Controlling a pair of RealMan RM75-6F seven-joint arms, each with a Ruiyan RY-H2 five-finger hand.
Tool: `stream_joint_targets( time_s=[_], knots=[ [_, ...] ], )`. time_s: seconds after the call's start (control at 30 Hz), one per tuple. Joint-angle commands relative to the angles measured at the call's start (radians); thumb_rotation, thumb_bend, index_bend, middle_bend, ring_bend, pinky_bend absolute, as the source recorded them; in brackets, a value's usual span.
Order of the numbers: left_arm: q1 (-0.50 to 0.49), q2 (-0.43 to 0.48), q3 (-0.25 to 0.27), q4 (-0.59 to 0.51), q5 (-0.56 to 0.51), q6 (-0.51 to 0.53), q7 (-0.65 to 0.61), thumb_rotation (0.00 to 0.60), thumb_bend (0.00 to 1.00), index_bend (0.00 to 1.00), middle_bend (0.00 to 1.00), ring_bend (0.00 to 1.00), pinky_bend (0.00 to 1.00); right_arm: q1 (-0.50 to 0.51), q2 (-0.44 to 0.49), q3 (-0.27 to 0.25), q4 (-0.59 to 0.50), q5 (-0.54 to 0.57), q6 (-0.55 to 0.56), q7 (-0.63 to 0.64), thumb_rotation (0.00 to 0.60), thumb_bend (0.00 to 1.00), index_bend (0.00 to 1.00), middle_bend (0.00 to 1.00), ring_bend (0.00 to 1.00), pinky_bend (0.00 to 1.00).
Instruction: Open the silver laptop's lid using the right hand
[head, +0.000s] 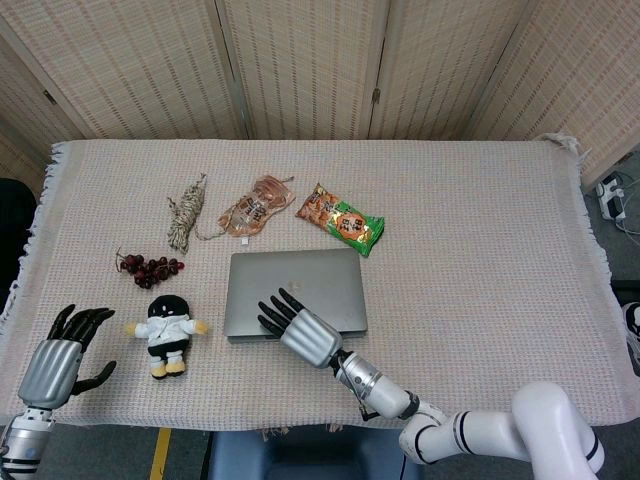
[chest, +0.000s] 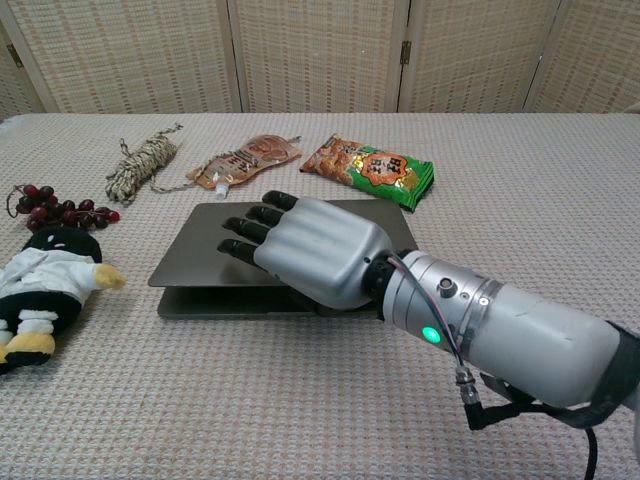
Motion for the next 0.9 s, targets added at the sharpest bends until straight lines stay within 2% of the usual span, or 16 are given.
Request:
stream_joint_targets(
  time_s=[0.03,0.2,0.37,0.57,0.9],
  knots=[
    [-0.033,-0.022,0.013,0.028,0.011,-0.049,-0.022,0.600,0.34,0.21,0.19,0.16,0.00,0.010,-0.006,0.017,0.002,0.010,0.004,-0.026,0.600,0.57,0.00,0.00,0.00,0.00],
    [-0.073,-0.055,0.034,0.067,0.043,-0.096,-0.048,0.600,0.41,0.23,0.19,0.18,0.00,0.024,-0.011,0.039,-0.002,0.025,0.006,-0.070,0.600,0.57,0.00,0.00,0.00,0.00],
    [-0.117,-0.092,0.054,0.088,0.080,-0.142,-0.065,0.600,0.53,0.22,0.19,0.18,0.00,0.035,-0.013,0.052,-0.007,0.039,0.009,-0.100,0.600,0.57,0.00,0.00,0.00,0.00],
    [-0.180,-0.120,0.067,0.077,0.130,-0.193,-0.013,0.600,0.65,0.15,0.16,0.11,0.00,0.042,-0.017,0.056,-0.004,0.050,0.018,-0.137,0.600,0.57,0.00,0.00,0.00,0.00],
    [-0.264,-0.157,0.053,0.018,0.095,-0.318,0.121,0.600,0.69,0.09,0.08,0.04,0.00,0.048,-0.021,0.060,0.005,0.062,0.035,-0.166,0.600,0.57,0.00,0.00,0.00,0.00]
  ],
)
